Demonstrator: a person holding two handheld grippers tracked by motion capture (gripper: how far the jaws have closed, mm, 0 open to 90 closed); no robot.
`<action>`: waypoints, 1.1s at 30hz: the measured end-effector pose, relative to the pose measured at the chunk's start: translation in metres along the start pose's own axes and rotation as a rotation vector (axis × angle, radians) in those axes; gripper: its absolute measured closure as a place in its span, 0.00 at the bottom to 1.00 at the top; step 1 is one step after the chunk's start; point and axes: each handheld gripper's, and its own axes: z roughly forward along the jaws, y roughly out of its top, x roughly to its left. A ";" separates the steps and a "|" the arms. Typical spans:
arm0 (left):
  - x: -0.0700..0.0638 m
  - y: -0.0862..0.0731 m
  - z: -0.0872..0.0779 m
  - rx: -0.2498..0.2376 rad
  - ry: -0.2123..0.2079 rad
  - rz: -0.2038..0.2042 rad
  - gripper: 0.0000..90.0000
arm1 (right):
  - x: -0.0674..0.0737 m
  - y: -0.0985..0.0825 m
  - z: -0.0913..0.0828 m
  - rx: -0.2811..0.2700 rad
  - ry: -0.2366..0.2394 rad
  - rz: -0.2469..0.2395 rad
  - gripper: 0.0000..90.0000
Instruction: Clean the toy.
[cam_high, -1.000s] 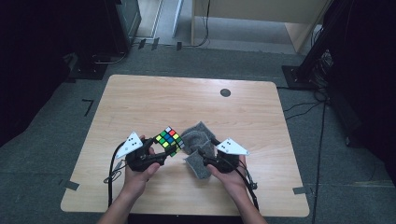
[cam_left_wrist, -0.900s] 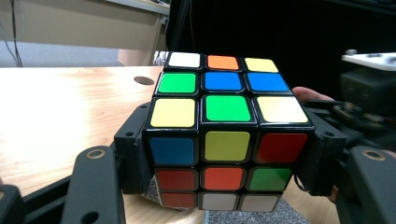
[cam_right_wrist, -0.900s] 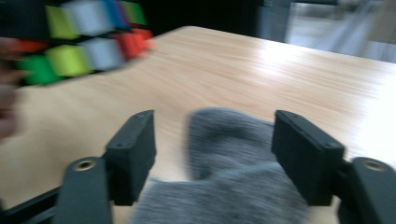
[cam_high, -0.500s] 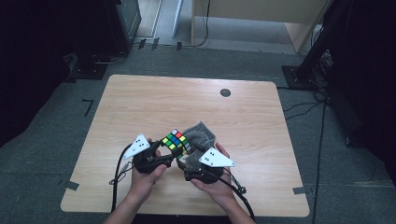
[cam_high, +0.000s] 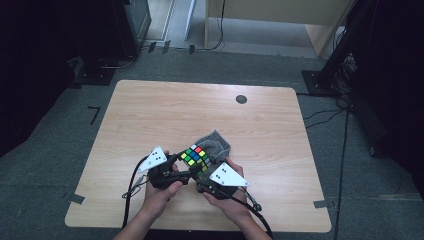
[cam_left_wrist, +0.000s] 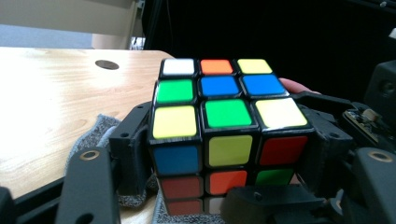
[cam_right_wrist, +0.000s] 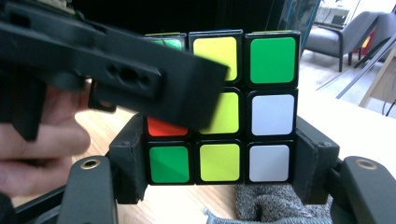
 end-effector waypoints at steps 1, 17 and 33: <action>0.002 0.002 -0.003 -0.019 0.002 -0.003 0.33 | -0.001 0.000 0.000 0.007 -0.001 0.001 0.38; 0.018 -0.004 -0.009 0.107 0.066 0.305 0.28 | -0.048 0.015 -0.018 0.073 0.103 0.137 0.38; -0.003 -0.019 0.004 0.141 0.146 0.580 0.31 | -0.037 0.028 -0.015 0.142 0.228 0.312 0.38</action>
